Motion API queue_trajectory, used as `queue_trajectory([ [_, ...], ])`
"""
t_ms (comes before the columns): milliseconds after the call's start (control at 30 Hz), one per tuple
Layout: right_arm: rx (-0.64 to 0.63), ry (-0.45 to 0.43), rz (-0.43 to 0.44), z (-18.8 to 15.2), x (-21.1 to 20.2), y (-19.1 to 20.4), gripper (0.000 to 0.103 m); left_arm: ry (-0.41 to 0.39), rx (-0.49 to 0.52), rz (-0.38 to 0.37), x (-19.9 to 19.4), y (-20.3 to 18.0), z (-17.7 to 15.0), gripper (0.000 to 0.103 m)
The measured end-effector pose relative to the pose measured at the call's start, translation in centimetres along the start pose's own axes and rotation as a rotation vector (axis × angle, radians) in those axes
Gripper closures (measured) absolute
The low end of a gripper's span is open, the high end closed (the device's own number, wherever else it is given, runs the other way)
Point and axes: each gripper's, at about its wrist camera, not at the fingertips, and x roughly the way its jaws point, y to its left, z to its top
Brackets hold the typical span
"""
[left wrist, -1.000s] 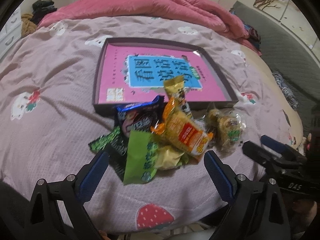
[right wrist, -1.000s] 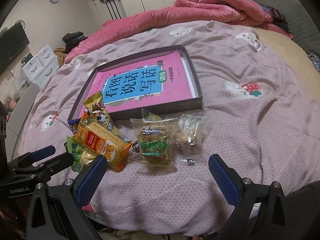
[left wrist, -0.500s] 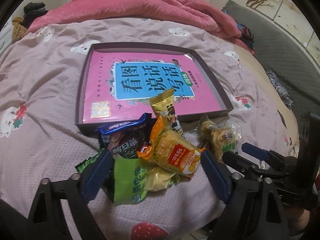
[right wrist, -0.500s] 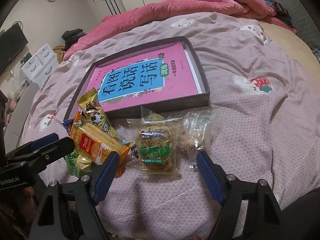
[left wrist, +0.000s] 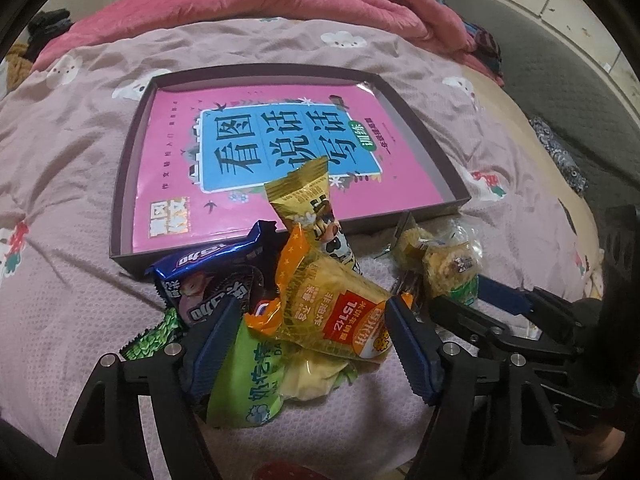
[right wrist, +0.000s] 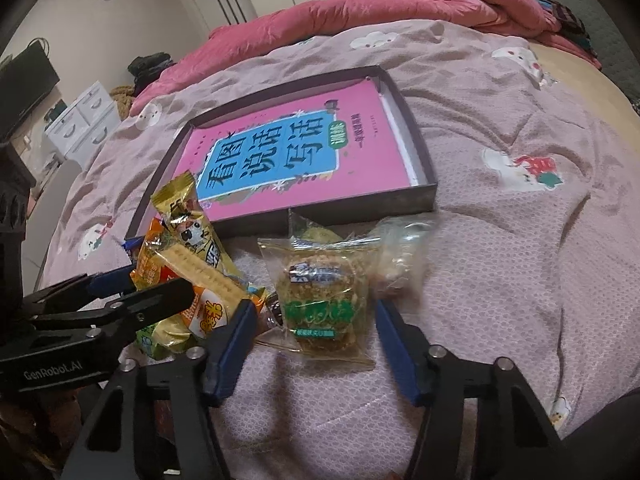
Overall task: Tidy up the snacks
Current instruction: 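Grasp the orange-yellow chip bag with the left tool while the right tool grasps the clear pastry bag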
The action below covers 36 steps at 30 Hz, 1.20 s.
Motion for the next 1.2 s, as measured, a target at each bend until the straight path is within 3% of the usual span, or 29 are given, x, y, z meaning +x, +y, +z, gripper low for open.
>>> queue_trajectory([
  [133, 0.011, 0.024, 0.024, 0.1, 0.9, -0.2, 0.056, 0.01, 0.0, 0.003, 0.4, 0.0, 0.2, 0.03],
  [400, 0.025, 0.028, 0.059, 0.2, 1.4, -0.3, 0.058, 0.007, 0.026, 0.001, 0.7, -0.7, 0.5, 0.036],
  [567, 0.012, 0.029, 0.078, 0.3, 1.5, 0.0, 0.059, -0.014, 0.037, -0.018, 0.4, -1.0, 0.6, 0.052],
  [733, -0.009, 0.027, 0.092, 0.3, 1.6, 0.6, 0.059, -0.04, 0.035, -0.077, -0.2, -0.9, 0.7, 0.062],
  [1200, -0.052, -0.002, 0.145, 0.7, 1.6, 1.9, 0.059, -0.023, -0.033, -0.145, 0.5, 0.2, 1.0, 0.066],
])
